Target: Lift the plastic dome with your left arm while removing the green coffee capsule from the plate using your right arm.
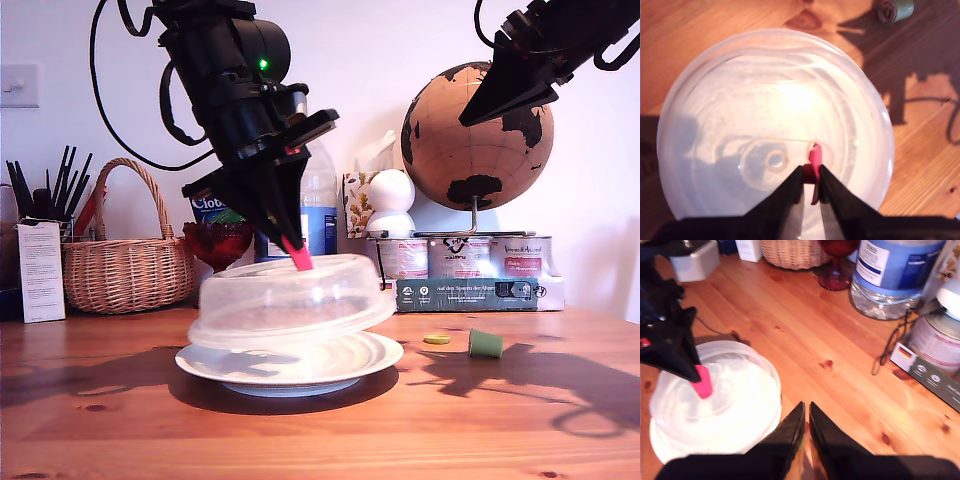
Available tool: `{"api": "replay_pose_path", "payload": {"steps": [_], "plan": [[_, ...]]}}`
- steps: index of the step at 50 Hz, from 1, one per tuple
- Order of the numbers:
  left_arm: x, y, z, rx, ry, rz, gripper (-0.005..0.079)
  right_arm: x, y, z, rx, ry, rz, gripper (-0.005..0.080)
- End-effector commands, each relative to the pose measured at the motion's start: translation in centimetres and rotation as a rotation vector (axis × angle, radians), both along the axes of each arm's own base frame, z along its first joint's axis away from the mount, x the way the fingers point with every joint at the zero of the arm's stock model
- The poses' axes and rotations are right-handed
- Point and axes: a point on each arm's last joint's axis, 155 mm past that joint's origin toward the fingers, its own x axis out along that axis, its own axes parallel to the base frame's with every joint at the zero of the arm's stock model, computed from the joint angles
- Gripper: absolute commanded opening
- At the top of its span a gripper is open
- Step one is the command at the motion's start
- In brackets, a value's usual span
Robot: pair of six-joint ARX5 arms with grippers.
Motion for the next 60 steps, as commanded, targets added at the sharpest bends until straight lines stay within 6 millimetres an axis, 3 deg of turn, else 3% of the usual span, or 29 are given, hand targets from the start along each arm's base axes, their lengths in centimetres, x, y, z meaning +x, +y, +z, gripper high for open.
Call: {"api": "replay_pose_path", "payload": {"steps": [1, 13, 37, 60], "plan": [[-0.3, 0.0, -2.4, 0.029, 0.044, -0.013, -0.0022, 0.0, -0.2, -0.3, 0.0, -0.003, 0.002, -0.0013], [-0.7, -0.5, -4.4, 0.049, 0.077, -0.033, -0.0022, 0.1, -0.3, -0.2, 0.0, -0.007, -0.001, -0.0013], [-1.4, -1.0, -4.4, 0.034, 0.102, -0.046, 0.0001, 0.0, -0.1, -0.1, 0.006, -0.008, 0.006, -0.0013], [-1.5, -1.0, -4.3, 0.031, 0.104, -0.054, 0.0388, 0.1, -0.1, 0.0, 0.007, -0.014, 0.006, -0.0013]]}}
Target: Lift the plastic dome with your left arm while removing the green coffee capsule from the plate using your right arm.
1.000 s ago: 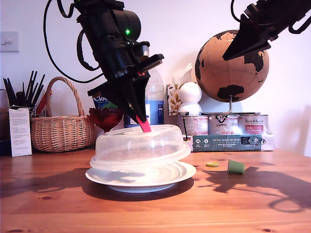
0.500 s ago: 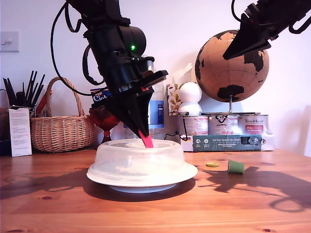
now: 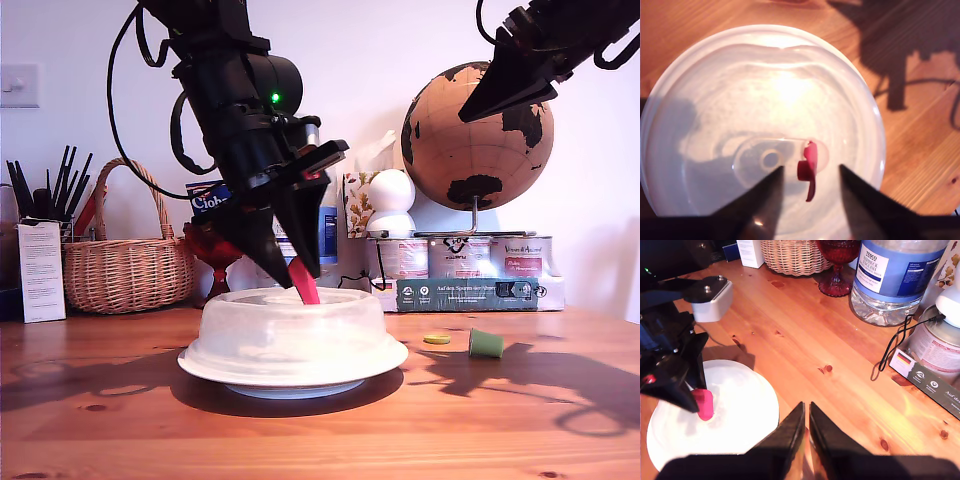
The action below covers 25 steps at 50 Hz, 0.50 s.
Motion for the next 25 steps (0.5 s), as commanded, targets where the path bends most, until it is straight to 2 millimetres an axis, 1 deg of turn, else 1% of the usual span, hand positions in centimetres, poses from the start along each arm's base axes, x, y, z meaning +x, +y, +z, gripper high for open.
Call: {"api": "replay_pose_path", "payload": {"steps": [1, 6, 15, 19, 25], "plan": [[-0.5, 0.0, -1.7, 0.022, 0.033, -0.009, 0.0398, -0.1, 0.0, -0.4, 0.001, 0.002, 0.006, -0.0013], [-0.4, 0.2, -1.7, 0.029, 0.028, -0.007, 0.0401, -0.1, 0.0, -0.4, 0.001, 0.003, 0.006, -0.0013], [0.4, 1.0, -1.8, 0.071, -0.009, 0.001, 0.04, -0.2, 0.0, -0.4, 0.001, 0.003, 0.007, -0.0013], [0.8, 0.8, -1.4, 0.063, -0.02, 0.005, 0.04, -0.2, 0.0, -0.4, 0.001, 0.003, 0.007, -0.0013], [1.7, 0.2, 0.3, 0.037, -0.054, 0.005, 0.04, -0.2, 0.1, -0.4, 0.001, 0.003, 0.008, -0.0013]]}}
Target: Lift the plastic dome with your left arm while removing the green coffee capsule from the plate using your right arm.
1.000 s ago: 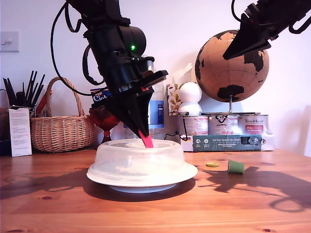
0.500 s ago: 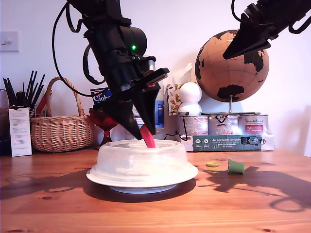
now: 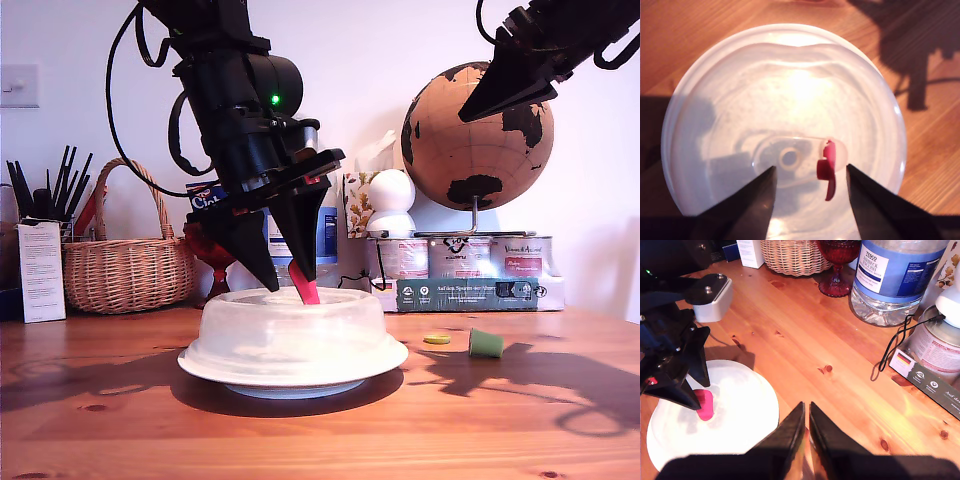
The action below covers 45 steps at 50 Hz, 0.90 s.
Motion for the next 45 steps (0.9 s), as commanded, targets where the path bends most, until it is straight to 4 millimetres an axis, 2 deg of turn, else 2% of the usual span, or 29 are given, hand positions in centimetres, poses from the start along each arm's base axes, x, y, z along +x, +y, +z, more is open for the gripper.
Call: {"api": "replay_pose_path", "payload": {"steps": [1, 7, 11, 13, 15, 21, 33, 45], "plan": [[1.1, -0.8, 0.6, -0.018, -0.024, -0.007, 0.04, -0.2, 0.1, -0.4, 0.001, 0.003, 0.008, -0.0013], [1.5, -1.5, 2.5, -0.055, -0.043, -0.013, 0.04, -0.2, 0.1, -0.4, 0.001, 0.002, 0.008, -0.0013], [1.1, -2.0, 3.4, -0.081, -0.02, -0.016, 0.0385, -0.2, 0.1, -0.4, 0.001, 0.002, 0.008, -0.0013], [0.7, -2.2, 3.6, -0.096, -0.003, -0.019, 0.0351, -0.2, 0.1, -0.3, 0.001, 0.001, 0.008, -0.0013], [0.3, -2.4, 3.7, -0.108, 0.015, -0.026, 0.0282, -0.1, 0.1, -0.3, 0.001, 0.0, 0.008, -0.0013], [-1.0, -2.9, 3.7, -0.125, 0.059, -0.05, -0.0033, -0.1, 0.1, -0.3, 0.001, -0.002, 0.008, -0.0013], [-1.2, -2.7, 3.3, -0.11, 0.059, -0.068, -0.002, -0.1, 0.1, -0.3, 0.001, -0.002, 0.008, -0.0013], [-1.6, -2.4, 1.6, -0.087, 0.097, -0.067, -0.0021, 0.0, 0.1, -0.2, 0.002, -0.009, 0.008, -0.0013]]}}
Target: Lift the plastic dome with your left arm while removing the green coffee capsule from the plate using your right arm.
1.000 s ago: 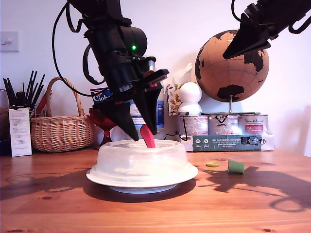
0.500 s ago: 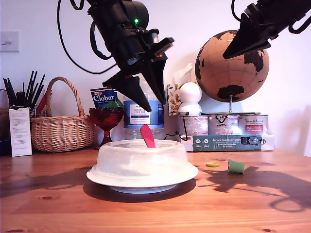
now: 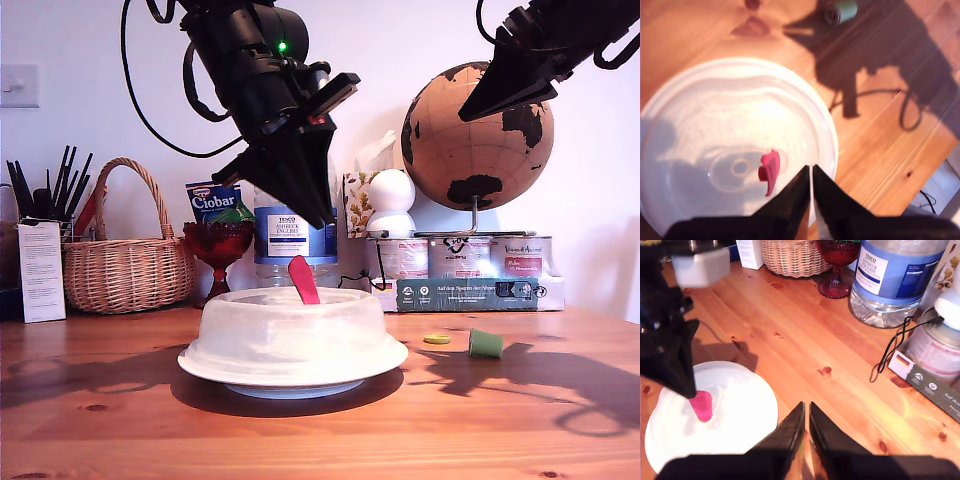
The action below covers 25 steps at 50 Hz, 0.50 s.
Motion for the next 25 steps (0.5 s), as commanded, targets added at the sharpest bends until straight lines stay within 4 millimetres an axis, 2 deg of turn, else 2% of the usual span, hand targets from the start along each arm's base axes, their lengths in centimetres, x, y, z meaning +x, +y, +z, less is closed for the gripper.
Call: {"api": "replay_pose_path", "payload": {"steps": [1, 19, 25], "plan": [[-0.5, 0.2, -3.0, 0.039, 0.06, -0.007, -0.0021, -0.1, 0.0, -0.3, 0.001, 0.001, 0.008, -0.0013], [-0.5, 0.8, -7.0, 0.101, 0.135, 0.001, -0.002, -0.1, 0.0, -0.3, 0.001, 0.001, 0.008, -0.0013], [0.3, 1.3, -7.3, 0.133, 0.099, 0.012, -0.002, -0.1, 0.0, -0.4, 0.001, 0.002, 0.008, -0.0013]]}}
